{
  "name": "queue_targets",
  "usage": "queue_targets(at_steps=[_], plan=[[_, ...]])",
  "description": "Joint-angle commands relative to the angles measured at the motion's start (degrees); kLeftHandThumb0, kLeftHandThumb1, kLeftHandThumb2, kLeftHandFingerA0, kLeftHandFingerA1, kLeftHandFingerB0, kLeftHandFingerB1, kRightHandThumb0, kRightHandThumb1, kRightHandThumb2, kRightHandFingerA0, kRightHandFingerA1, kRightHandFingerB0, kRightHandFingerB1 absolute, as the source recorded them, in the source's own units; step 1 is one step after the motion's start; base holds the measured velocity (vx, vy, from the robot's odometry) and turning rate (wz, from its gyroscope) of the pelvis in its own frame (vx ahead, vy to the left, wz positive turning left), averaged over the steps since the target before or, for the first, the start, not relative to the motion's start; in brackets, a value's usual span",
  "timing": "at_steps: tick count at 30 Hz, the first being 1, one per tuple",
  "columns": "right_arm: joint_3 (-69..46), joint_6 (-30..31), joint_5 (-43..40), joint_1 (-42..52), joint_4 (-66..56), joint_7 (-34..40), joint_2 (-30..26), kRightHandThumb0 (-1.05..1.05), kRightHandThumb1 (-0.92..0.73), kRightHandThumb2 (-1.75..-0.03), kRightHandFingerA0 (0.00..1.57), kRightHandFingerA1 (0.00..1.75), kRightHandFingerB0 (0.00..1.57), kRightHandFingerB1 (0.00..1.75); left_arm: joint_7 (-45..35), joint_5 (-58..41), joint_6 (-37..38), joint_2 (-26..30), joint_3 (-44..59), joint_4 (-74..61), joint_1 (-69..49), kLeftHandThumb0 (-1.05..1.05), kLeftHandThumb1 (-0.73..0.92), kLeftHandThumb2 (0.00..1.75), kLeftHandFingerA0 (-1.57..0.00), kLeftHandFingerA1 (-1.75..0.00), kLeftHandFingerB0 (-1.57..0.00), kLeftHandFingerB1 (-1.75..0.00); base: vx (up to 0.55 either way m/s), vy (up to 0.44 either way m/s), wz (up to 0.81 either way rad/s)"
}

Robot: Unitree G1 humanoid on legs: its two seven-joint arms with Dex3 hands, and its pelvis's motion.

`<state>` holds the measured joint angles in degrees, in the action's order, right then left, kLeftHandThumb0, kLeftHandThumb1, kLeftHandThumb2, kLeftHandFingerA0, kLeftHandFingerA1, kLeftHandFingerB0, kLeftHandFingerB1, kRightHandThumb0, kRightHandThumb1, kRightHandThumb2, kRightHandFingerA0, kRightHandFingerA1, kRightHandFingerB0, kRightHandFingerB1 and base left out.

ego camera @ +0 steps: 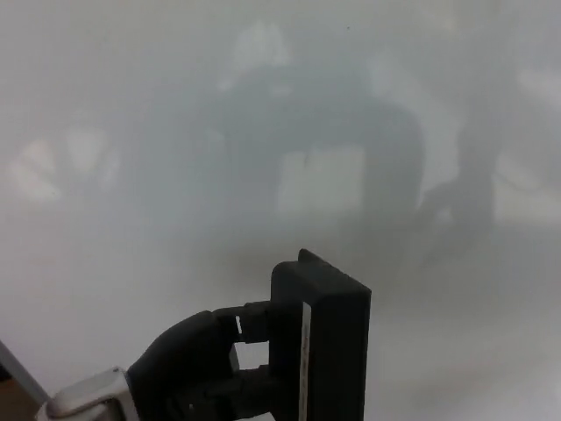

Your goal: A magnetic marker holder is on the left hand side of the white board, the robot put the index and middle finger into the opening of the container and pull off the magnetic holder and hand it to a human on the left hand side.

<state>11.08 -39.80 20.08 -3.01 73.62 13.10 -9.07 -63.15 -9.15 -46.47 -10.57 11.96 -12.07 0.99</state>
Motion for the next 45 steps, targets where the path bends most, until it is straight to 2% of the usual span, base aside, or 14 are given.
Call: queue_targets(at_steps=[1, 2, 3, 4, 17, 18, 21, 22, 23, 24, 26, 36, 37, 45], plan=[[1.11, 0.12, 1.4, 1.77, 0.1, 1.18, -0.96, -0.65, -0.77, -0.63, 0.78, 0.5, 0.5, 0.39, 16.26, -38.52, -13.52, -14.67, 21.84, -13.32, -6.76, -0.18, 0.62, 0.55, -0.75, -1.75, -0.83, -0.77, 0.0, 0.0, 0.0], [1.02, 0.21, 1.28, 1.6, 0.05, 1.12, -0.96, -0.66, -0.61, -0.96, 0.7, 0.63, 0.45, 0.53, 16.85, -40.23, -13.66, -14.94, 22.35, -12.94, -6.7, -0.17, 0.62, 0.56, -0.74, -1.75, -0.82, -0.79, 0.0, 0.0, 0.0], [0.94, 0.28, 1.19, 1.48, 0.01, 1.07, -0.97, -0.66, -0.61, -0.96, 0.7, 0.63, 0.45, 0.53, 17.33, -41.44, -13.76, -15.13, 22.69, -12.69, -6.64, -0.17, 0.62, 0.56, -0.74, -1.75, -0.82, -0.79, 0.0, 0.0, 0.0], [0.89, 0.38, 1.13, 1.36, -0.06, 1.12, -0.95, -0.65, -0.76, -0.63, 0.79, 0.5, 0.5, 0.39, 18.1, -42.64, -13.87, -15.49, 23.01, -12.62, -6.84, -0.18, 0.63, 0.56, -0.74, -1.75, -0.82, -0.78, 0.0, 0.0, 0.0], [1.03, 0.56, 1.29, 0.96, 0.09, 1.37, -0.97, -0.65, -0.76, -0.63, 0.81, 0.51, 0.52, 0.39, 20.11, -53.39, -13.88, -16.04, 22.39, -12.32, -9.05, -0.23, 0.68, 0.56, -0.66, -1.75, -0.76, -1.06, 0.0, 0.0, 0.0], [1.06, 0.65, 1.33, 0.98, 0.07, 1.44, -0.98, -0.65, -0.76, -0.63, 0.81, 0.51, 0.51, 0.39, 19.9, -54.22, -13.49, -16.19, 21.81, -12.5, -9.3, -0.32, 0.52, 0.85, -0.99, -1.32, -0.74, -1.11, 0.0, 0.0, 0.0], [1.01, 0.5, 1.26, 1.03, 0.08, 1.47, -0.97, -0.64, -0.76, -0.63, 0.8, 0.51, 0.51, 0.4, 21.19, -55.95, -12.81, -16.96, 20.86, -13.1, -9.93, -0.22, 0.66, 0.56, -0.67, -1.75, -0.63, -1.5, 0.0, 0.0, 0.0], [0.93, 0.63, 1.16, 0.98, 0.11, 1.31, -0.98, -0.65, -0.76, -0.63, 0.81, 0.5, 0.51, 0.39, 20.66, -56.79, -12.72, -16.61, 20.55, -12.59, -9.76, -0.45, 0.43, 0.75, -0.81, -1.29, -0.65, -1.13, 0.0, 0.0, 0.0], [0.83, 0.81, 1.02, 0.9, 0.15, 1.09, -0.99, -0.65, -0.76, -0.63, 0.81, 0.5, 0.51, 0.39, 19.83, -57.66, -12.7, -16.13, 20.26, -11.9, -9.48, -0.45, 0.43, 0.75, -0.81, -1.29, -0.65, -1.13, 0.0, 0.0, 0.0], [0.85, 0.86, 1.04, 0.89, 0.08, 1.13, -1.01, -0.65, -0.76, -0.63, 0.8, 0.5, 0.51, 0.39, 14.15, -56.24, -13.02, -13.46, 19.85, -9.97, -8.25, -0.74, 0.48, 0.56, -0.33, -0.39, -0.31, -0.34, 0.0, 0.0, 0.0], [0.92, 0.76, 1.12, 0.92, -0.06, 1.24, -1.03, -0.64, -0.76, -0.63, 0.81, 0.5, 0.51, 0.39, 4.58, -53.6, -12.66, -8.85, 18.81, -7.25, -6.52, -0.84, 0.43, 0.8, -0.18, -0.42, -0.13, -0.39, 0.0, 0.0, 0.0], [0.75, 0.77, 1.03, 0.48, 0.13, 1.55, -1.07, -0.64, -0.75, -0.63, 0.82, 0.51, 0.51, 0.39, -0.48, -55.27, -8.78, -7.06, 17.09, -7.1, -7.4, -1.02, 0.58, 0.59, -0.26, -0.33, -0.18, -0.34, 0.0, 0.0, 0.0], [0.86, 1.07, 1.14, 0.36, 0.17, 1.46, -1.11, -0.65, -0.76, -0.63, 0.8, 0.5, 0.51, 0.39, -1.7, -55.44, -8.44, -6.59, 17.01, -6.58, -7.36, -0.97, 0.44, 0.86, -0.18, -0.36, -0.14, -0.43, 0.0, 0.0, 0.0], [0.87, 1.55, 1.03, 0.0, 0.22, 1.34, -1.07, -0.66, -0.76, -0.63, 0.81, 0.49, 0.51, 0.39, -3.88, -56.77, -6.84, -5.74, 15.9, -5.55, -7.26, -1.0, 0.51, 0.57, -0.33, -0.31, -0.27, -0.36, 0.0, 0.0, 0.0]])
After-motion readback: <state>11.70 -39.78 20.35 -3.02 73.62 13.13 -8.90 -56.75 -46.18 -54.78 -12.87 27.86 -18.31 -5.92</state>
